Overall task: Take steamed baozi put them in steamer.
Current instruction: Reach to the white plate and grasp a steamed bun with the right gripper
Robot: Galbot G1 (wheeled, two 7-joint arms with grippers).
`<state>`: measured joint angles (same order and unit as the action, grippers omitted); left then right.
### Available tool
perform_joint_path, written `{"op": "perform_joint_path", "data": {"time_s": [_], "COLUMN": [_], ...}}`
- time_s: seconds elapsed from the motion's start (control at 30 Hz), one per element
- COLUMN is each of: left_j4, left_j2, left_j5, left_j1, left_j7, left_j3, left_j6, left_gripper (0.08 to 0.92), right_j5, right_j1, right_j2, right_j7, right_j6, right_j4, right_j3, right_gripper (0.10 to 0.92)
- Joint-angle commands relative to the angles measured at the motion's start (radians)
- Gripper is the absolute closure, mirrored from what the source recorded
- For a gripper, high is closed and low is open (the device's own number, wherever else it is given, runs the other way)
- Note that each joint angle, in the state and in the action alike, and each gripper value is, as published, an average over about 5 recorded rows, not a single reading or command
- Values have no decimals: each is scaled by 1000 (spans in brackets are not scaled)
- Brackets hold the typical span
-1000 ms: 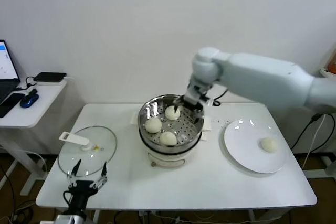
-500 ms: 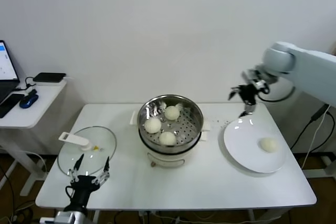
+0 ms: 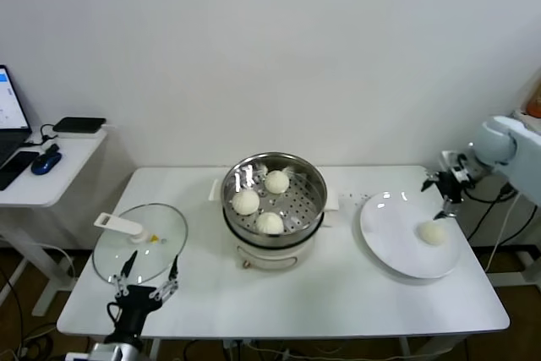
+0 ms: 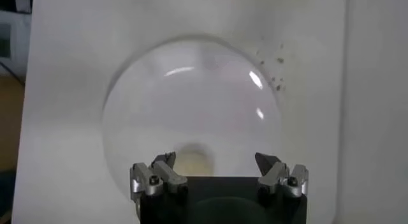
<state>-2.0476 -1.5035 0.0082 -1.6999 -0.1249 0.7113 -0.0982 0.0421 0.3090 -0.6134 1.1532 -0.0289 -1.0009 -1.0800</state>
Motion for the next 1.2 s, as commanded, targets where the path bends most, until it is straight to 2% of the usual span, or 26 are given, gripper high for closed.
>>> {"op": "perform_joint_path", "data": {"time_s": [0.03, 0.43, 1.2], "left_j4": [1, 11, 24], "left_j2": [-2, -6, -16], "left_j5": [6, 6, 18], "left_j1": [-3, -6, 4], "left_j7": [0, 1, 1], "left_j3": [5, 14, 11], "left_j6": [3, 1, 4], "left_gripper": [177, 177, 177], "right_j5": [-278, -343, -423], "right_j1": [-264, -314, -346], "right_j2": [-58, -177, -230], "right_j7": [16, -6, -25], "right_j6": [-92, -130, -167], "right_j4": [173, 329, 392], "right_j3": [267, 405, 478], "right_gripper": [203, 203, 203]}}
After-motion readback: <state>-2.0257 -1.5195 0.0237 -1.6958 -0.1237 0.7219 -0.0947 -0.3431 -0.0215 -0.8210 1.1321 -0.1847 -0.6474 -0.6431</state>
